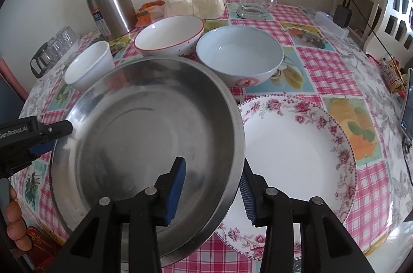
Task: Organize plates and bowls
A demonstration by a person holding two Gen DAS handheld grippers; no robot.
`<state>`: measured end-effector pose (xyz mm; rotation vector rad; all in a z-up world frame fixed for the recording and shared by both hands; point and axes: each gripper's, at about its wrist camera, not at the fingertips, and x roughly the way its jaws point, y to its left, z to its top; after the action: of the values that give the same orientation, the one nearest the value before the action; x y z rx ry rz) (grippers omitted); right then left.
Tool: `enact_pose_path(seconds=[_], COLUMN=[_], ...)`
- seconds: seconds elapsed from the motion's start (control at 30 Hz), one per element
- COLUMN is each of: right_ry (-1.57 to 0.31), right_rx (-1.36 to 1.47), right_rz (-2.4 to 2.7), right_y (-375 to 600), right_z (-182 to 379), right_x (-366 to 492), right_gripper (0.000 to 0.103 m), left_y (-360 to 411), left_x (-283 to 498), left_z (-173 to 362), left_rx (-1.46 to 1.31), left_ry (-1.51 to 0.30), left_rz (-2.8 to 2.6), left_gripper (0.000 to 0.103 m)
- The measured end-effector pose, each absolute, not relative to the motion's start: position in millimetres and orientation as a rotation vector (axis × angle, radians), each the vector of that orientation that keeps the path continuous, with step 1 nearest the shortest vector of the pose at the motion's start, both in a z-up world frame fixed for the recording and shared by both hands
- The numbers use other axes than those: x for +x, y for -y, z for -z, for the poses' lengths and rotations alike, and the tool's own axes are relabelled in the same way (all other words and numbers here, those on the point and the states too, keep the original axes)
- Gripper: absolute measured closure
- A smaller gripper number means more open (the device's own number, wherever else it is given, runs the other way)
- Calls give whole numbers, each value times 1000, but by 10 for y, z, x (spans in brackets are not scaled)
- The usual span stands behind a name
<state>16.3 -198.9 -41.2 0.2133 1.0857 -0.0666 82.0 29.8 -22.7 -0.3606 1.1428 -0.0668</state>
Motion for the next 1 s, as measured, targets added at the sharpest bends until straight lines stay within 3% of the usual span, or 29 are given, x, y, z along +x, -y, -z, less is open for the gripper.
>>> enact_pose_path(seconds=[0.23, 0.37, 0.5, 0.67, 0.87, 1.0], right_ry=[-1064, -1060, -1059, -1055, -1054, -1046], right_rx=[222, 217, 219, 206, 202, 196], right_rz=[88, 96, 89, 90, 95, 102], right_y=[2034, 2029, 2034, 2024, 2031, 2057], right_z=[379, 377, 381, 382, 390, 370], right_x=[150, 144, 148, 149, 147, 136], right_gripper=[58, 40, 30, 22, 16, 14], left_y=[-212, -83, 22, 52, 80, 65], left_x=[775, 776, 779, 795, 775, 761], left_z=[164, 173, 216, 255, 238, 208], left_rx=[-292, -208, -127, -84, -31, -27], left_ry=[-1109, -1123, -1141, -1150, -1121, -1095], left_rz=[69, 72, 74, 63, 44, 30], left_gripper=[50, 35, 33, 20, 19, 8])
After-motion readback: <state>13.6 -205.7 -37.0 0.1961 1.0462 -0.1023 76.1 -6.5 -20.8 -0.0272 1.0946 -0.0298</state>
